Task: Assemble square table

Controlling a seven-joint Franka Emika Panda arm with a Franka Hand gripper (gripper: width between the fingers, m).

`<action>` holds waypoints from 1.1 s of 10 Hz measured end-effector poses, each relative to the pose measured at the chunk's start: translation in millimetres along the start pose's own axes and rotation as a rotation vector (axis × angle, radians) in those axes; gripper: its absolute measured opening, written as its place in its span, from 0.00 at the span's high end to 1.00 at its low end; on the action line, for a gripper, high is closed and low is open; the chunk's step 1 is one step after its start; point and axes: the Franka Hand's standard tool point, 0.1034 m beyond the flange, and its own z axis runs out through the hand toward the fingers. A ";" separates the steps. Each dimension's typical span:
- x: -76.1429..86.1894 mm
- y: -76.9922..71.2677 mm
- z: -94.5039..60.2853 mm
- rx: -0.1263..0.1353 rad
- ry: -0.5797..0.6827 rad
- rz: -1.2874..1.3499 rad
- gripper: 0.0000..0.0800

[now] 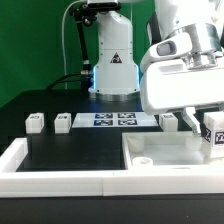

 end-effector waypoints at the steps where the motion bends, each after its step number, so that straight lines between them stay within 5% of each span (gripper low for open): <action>1: 0.2 0.2 0.0 0.000 0.000 0.000 0.64; 2: 0.2 0.2 0.0 0.000 0.000 0.000 0.64; 3: 0.2 0.2 0.0 0.000 0.000 0.000 0.34; 4: 0.2 0.2 0.0 0.000 0.000 0.000 0.34; 5: 0.2 0.2 0.1 0.000 0.000 0.000 0.23; 11: 12.1 0.5 -11.2 0.007 -0.014 -0.002 0.19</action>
Offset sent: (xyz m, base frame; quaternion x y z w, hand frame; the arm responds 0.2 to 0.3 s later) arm 0.0000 0.0000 0.0000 0.0000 0.0000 0.0000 1.0000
